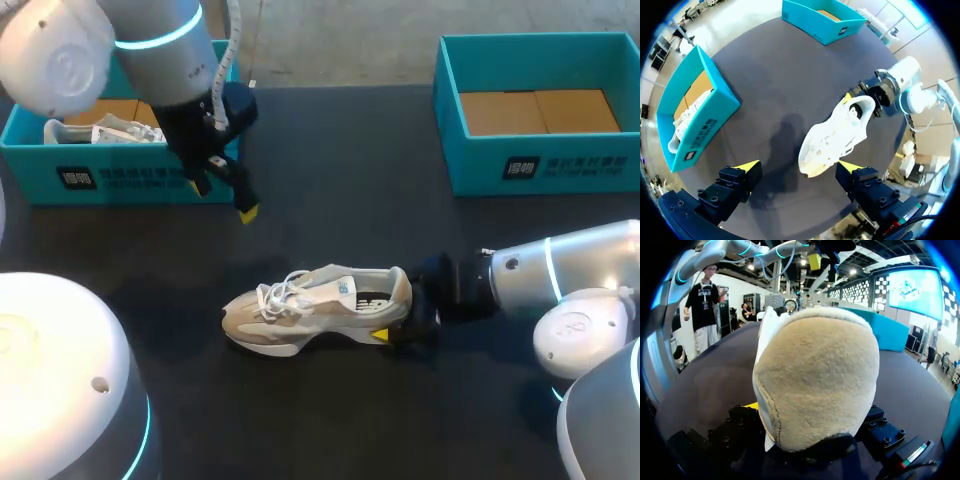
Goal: Take the shoe out of the shoebox, open the shoe tongue, remove and reinsert the insole, then place the shoe into the shoebox
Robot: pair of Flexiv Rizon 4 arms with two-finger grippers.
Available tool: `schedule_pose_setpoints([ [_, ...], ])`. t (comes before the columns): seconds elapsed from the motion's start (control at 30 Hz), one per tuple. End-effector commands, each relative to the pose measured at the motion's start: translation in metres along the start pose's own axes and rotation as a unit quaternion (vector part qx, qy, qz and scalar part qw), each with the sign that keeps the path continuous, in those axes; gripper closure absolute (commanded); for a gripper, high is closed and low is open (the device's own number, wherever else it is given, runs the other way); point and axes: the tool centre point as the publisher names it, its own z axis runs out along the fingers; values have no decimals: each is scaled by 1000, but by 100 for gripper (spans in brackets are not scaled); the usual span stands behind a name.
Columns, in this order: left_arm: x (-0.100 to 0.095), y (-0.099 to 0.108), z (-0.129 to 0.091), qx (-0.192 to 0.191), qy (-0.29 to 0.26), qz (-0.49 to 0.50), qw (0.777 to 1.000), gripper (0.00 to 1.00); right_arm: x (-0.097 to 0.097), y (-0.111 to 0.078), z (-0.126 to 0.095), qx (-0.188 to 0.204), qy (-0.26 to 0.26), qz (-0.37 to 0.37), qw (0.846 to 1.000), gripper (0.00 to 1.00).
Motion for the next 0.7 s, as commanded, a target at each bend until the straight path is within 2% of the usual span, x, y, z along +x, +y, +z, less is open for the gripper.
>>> schedule_pose_setpoints([
  [0.03, 16, 9, 4, 29, -16, -33, 999, 0, 2, -2, 8, 3, 0, 0, 1000, 100],
  [0.13, 21, 12, 8, 40, -20, -70, 997, 0, 2, -2, 8, 3, 0, 0, 1000, 100],
  [0.23, 27, 13, 16, 28, -11, -108, 994, 0, 2, -2, 8, 3, 0, 0, 1000, 100],
  [0.67, 27, 13, 16, 28, -11, -108, 994, 0, 2, -2, 8, 3, 0, 0, 1000, 100],
  [0.7, 30, 12, 18, 17, -20, -105, 994, 0, 2, -2, 8, 3, 0, 0, 1000, 100],
])
